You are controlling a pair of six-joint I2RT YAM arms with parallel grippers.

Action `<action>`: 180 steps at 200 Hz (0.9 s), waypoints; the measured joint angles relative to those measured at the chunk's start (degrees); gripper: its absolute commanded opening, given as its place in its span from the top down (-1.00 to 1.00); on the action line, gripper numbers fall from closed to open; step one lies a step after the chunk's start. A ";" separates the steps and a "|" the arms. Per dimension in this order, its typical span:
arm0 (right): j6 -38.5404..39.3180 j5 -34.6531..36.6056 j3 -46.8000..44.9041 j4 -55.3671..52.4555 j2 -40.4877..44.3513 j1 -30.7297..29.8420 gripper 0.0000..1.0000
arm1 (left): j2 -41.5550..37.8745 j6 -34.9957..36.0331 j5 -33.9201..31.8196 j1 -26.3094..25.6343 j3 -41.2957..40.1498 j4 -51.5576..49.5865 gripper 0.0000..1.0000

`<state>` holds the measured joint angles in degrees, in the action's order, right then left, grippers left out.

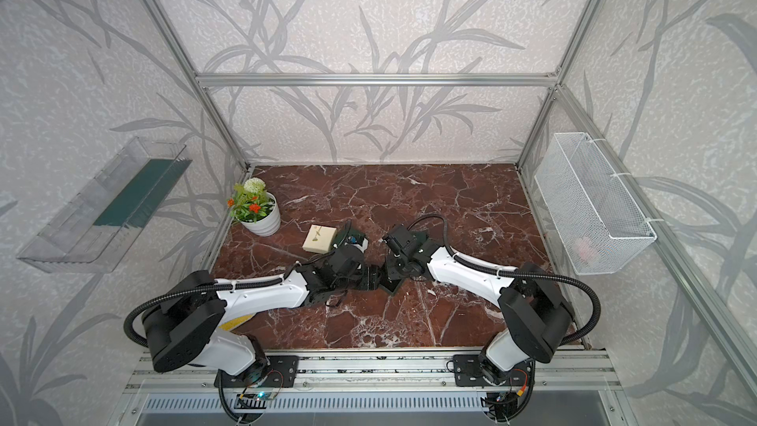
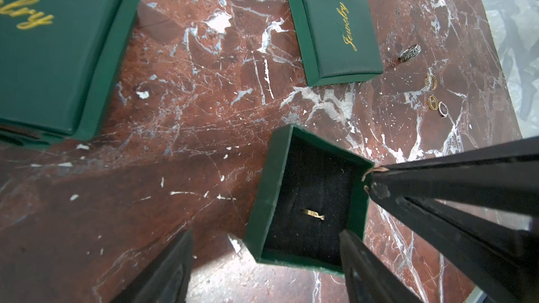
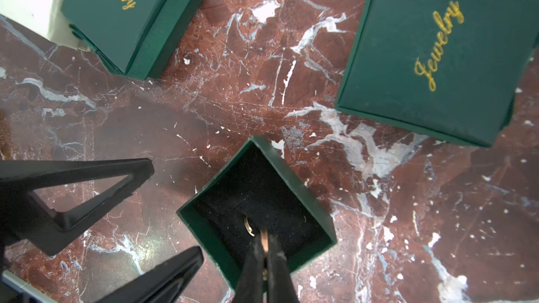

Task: Take the rings out of the lift-off lid box
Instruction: Take out the ring from the jewelry box, then place the ring at the center of the board.

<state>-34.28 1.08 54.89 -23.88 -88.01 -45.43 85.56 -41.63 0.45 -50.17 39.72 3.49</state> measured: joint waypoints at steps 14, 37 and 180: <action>0.02 0.33 0.00 -0.39 0.07 0.46 1.00 | 0.00 0.00 0.09 0.00 0.26 -0.20 -0.56; 0.02 1.25 0.02 -2.08 0.20 2.16 1.00 | 0.00 0.20 0.13 0.00 1.62 -1.55 -0.56; -0.20 12.81 -2.82 -7.74 -6.27 21.35 1.00 | -13.14 12.76 -5.79 0.04 -1.46 -6.01 -0.80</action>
<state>-34.48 13.89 52.07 -31.62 -94.28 -24.08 72.42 -28.86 -5.34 -50.13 38.26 -2.52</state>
